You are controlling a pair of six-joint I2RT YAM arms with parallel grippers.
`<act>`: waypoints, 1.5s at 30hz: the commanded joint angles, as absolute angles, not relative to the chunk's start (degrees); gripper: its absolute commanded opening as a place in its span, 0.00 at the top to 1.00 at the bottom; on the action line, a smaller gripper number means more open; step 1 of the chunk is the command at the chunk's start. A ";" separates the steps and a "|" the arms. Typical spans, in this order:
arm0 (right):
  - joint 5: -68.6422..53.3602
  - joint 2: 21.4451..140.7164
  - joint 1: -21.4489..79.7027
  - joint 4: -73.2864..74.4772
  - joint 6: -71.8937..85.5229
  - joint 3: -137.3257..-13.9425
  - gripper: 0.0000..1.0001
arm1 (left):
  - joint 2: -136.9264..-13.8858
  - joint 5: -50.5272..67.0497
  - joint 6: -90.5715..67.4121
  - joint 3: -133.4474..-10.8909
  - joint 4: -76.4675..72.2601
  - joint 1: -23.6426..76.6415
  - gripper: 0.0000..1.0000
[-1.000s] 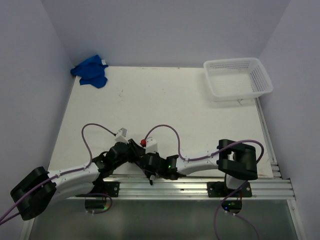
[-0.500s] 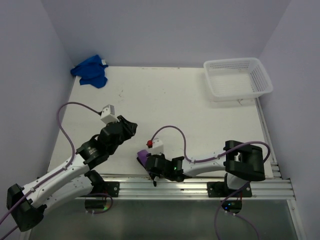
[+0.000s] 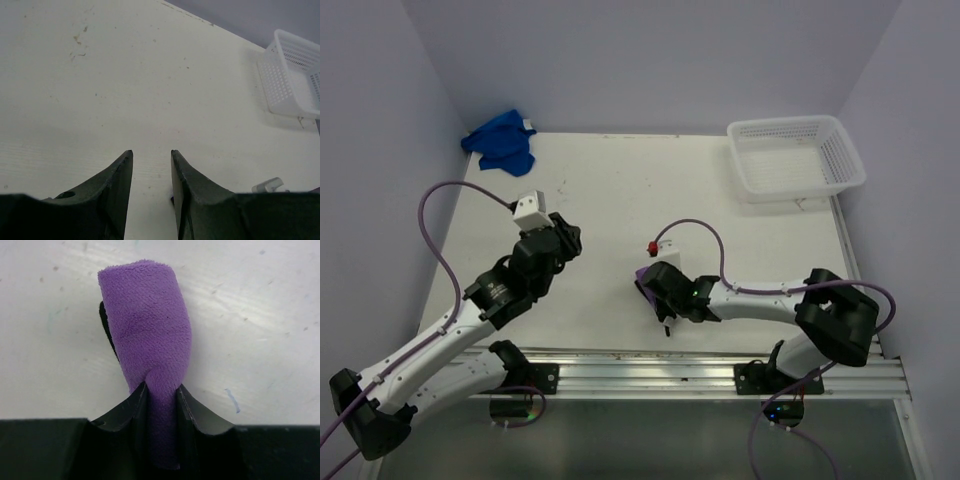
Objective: Roll the towels
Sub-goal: Place the rolled towel into the container
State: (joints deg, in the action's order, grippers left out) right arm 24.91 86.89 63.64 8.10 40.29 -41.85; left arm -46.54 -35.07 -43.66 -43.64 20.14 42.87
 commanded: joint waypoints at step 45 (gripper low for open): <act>13.63 100.98 10.20 3.79 -2.99 -84.12 1.00 | -59.41 -35.07 -34.45 -41.13 16.17 35.51 0.59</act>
